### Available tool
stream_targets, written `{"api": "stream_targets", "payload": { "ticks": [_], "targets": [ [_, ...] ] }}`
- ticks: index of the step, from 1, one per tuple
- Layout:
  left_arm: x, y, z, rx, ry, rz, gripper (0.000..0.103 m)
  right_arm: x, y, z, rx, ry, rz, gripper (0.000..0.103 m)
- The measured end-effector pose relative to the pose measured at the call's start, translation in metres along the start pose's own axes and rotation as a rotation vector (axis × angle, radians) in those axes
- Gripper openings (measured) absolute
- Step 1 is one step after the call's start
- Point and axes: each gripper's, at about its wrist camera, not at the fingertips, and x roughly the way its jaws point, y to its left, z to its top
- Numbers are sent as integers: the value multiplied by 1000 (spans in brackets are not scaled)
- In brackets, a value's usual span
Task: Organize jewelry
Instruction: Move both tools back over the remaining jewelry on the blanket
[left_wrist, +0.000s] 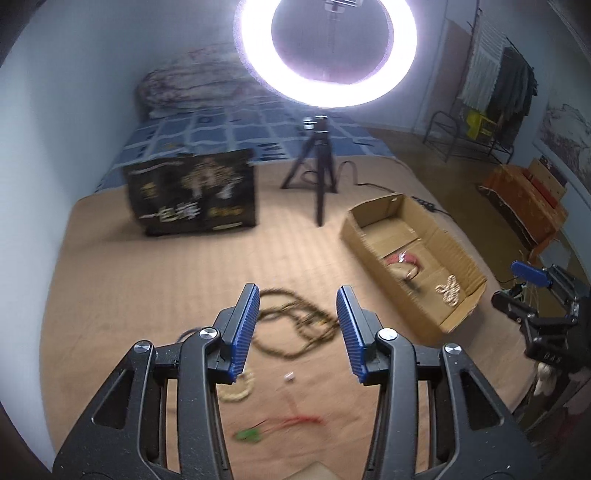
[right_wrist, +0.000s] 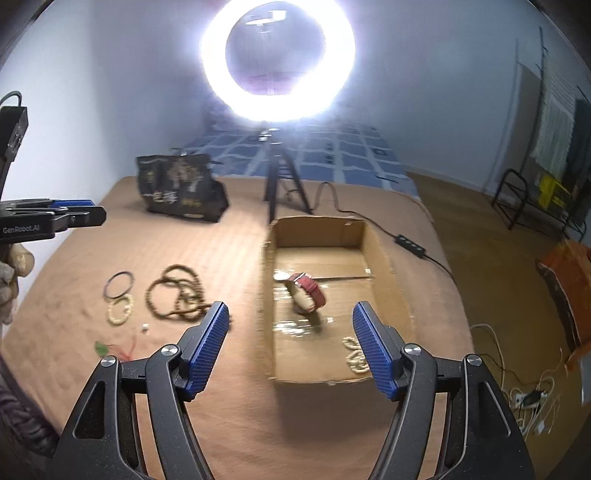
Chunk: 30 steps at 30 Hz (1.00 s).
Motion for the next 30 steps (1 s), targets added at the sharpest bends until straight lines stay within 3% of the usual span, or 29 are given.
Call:
{"api": "stream_targets", "payload": {
  "ticks": [13, 20, 30],
  "targets": [
    [-15, 61, -66, -50, 74, 20, 44, 17, 51, -11, -66, 74, 86, 70],
    [5, 79, -86, -30, 142, 62, 44, 40, 76, -13, -68, 110, 121, 71],
    [57, 89, -108, -68, 304, 39, 44, 90, 106, -12, -167, 172, 141, 71]
  ]
}}
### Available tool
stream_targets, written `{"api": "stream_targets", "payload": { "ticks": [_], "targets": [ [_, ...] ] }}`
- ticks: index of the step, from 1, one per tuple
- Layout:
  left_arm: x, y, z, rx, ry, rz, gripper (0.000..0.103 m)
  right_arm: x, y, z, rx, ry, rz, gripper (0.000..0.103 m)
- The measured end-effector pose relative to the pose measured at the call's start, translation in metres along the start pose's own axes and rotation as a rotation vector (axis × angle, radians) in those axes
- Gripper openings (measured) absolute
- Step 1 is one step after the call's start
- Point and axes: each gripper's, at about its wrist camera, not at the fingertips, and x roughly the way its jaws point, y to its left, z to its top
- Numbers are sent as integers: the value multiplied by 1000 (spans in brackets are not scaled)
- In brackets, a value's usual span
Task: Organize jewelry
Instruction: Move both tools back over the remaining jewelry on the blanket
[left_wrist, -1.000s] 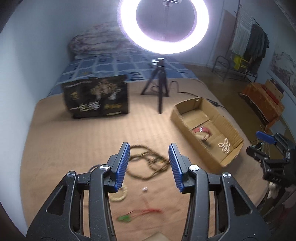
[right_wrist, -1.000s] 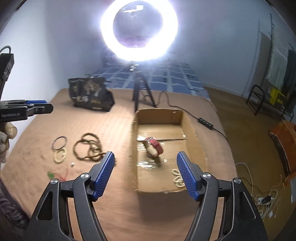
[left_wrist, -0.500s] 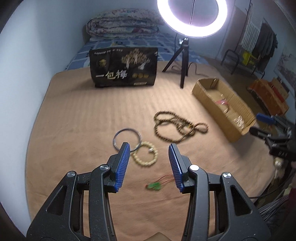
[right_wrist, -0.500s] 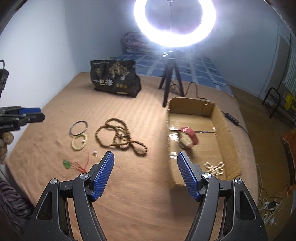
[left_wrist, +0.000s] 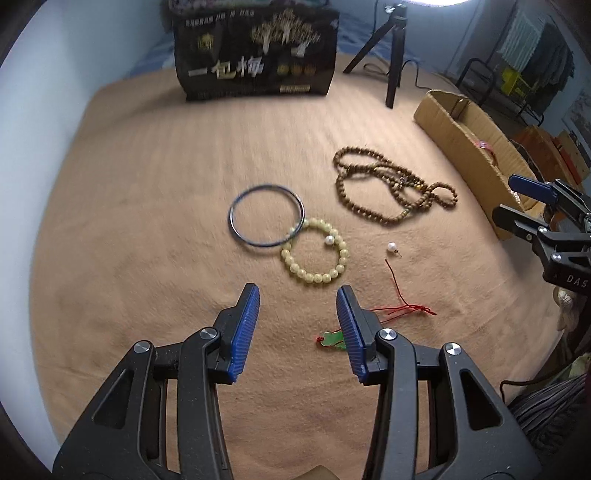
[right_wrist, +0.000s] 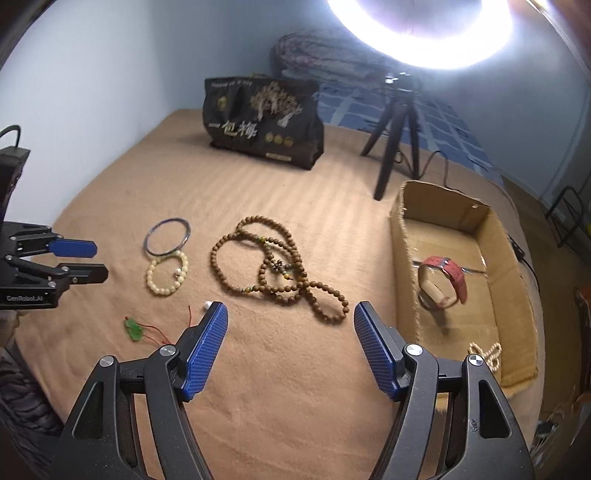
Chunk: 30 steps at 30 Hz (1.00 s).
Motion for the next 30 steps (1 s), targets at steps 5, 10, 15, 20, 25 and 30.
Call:
{"api": "stream_targets", "payload": {
  "ticks": [5, 10, 15, 20, 25, 30],
  "targets": [
    [26, 12, 6, -77, 51, -14, 44, 19, 0, 3, -23, 23, -12, 71],
    [44, 19, 14, -137, 69, -3, 44, 34, -1, 8, -29, 37, 4, 71],
    [52, 25, 22, -146, 49, 38, 44, 47, 2, 9, -46, 62, 13, 71],
    [56, 36, 31, -175, 41, 27, 45, 56, -1, 12, -20, 73, 16, 71],
    [60, 46, 46, -222, 28, 18, 69, 61, -6, 15, 27, 78, 40, 71],
    [71, 62, 59, -316, 41, -19, 72, 67, -8, 17, 52, 77, 54, 71]
  ]
}}
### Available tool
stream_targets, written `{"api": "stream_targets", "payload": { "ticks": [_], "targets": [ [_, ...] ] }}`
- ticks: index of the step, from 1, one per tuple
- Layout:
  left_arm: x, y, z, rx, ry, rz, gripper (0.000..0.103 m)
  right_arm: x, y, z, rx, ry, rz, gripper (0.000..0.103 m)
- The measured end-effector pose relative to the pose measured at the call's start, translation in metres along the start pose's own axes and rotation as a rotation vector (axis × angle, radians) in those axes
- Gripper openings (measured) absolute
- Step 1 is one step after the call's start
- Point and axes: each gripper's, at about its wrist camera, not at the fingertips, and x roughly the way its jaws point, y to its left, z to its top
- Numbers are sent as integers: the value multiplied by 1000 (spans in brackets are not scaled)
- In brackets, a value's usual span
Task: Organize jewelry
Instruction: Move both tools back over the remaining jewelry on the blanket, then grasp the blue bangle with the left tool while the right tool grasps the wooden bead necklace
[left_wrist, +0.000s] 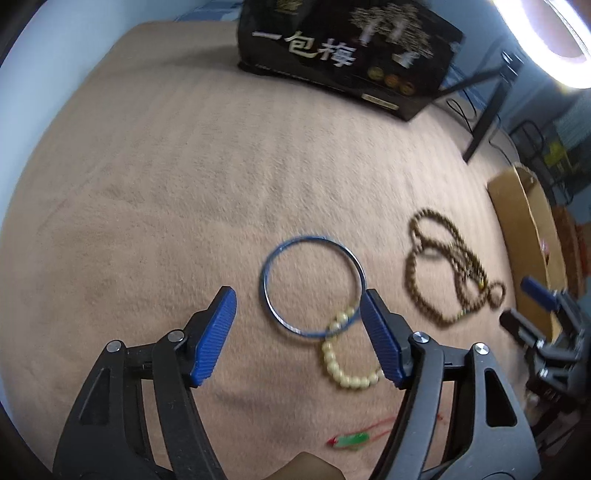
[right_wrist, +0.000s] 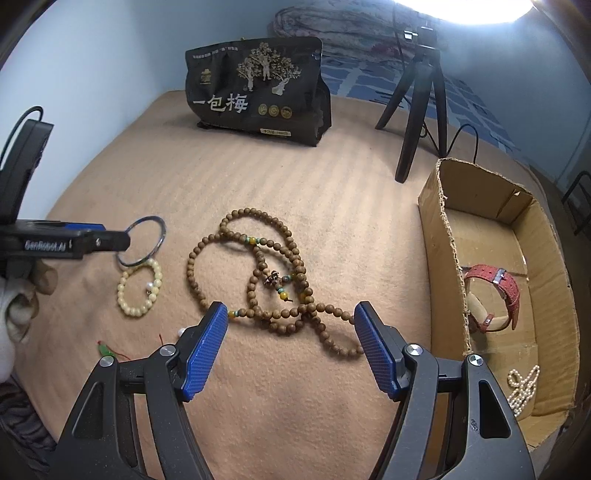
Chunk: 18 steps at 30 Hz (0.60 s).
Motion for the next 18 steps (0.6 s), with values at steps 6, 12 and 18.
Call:
{"api": "stream_targets", "payload": {
  "ticks": [6, 12, 18],
  "targets": [
    [16, 1, 11, -64, 36, -35, 72, 11, -5, 2, 27, 9, 20, 79],
    [23, -7, 17, -84, 47, -64, 78, 16, -2, 8, 23, -1, 51, 80],
    [32, -22, 18, -51, 41, -25, 81, 31, 10, 8, -15, 41, 79, 82]
  ]
}}
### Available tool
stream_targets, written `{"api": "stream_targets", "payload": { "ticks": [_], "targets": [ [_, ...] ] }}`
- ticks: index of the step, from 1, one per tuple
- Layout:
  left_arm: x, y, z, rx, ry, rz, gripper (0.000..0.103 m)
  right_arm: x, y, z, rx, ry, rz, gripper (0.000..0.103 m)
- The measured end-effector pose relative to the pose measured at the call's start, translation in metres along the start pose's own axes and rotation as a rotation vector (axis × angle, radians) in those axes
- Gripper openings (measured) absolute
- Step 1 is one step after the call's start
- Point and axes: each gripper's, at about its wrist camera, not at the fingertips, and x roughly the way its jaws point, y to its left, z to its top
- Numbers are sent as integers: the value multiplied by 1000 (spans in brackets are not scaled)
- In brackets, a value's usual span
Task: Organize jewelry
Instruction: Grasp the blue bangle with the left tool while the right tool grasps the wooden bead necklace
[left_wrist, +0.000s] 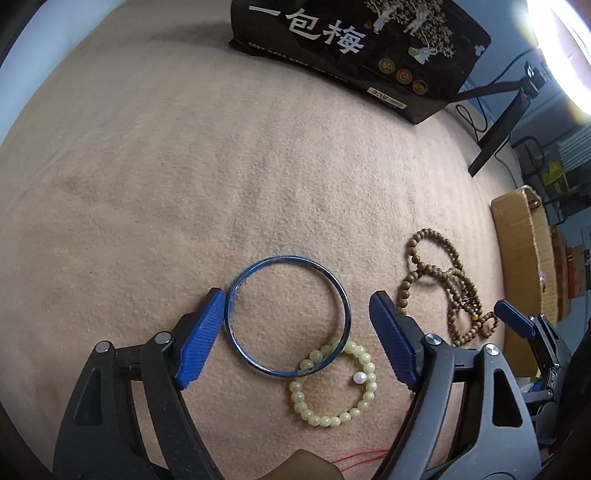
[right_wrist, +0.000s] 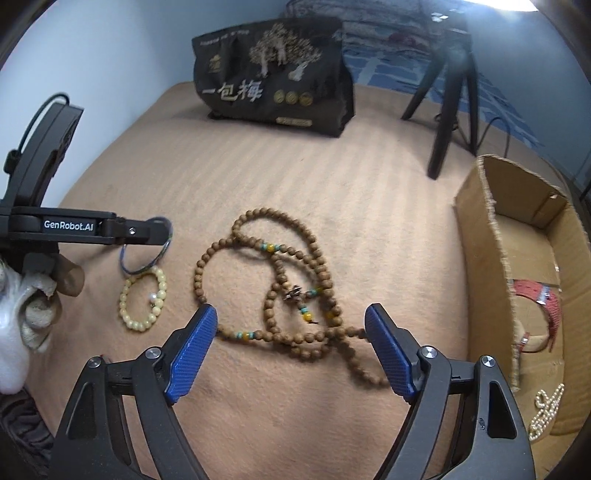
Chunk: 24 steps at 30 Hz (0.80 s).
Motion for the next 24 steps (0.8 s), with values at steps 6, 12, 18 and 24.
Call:
{"api": "stream_targets", "payload": {
  "ticks": [6, 12, 18, 24],
  "targets": [
    [10, -15, 1, 44, -8, 58, 82, 11, 6, 2, -20, 25, 10, 83],
    [15, -20, 3, 43, -6, 72, 85, 22, 7, 8, -20, 46, 0, 86],
    [19, -21, 7, 20, -6, 71, 89, 29, 4, 13, -13, 50, -6, 86],
    [26, -35, 2, 101, -22, 182, 88, 36, 3, 15, -9, 56, 8, 86]
  ]
}}
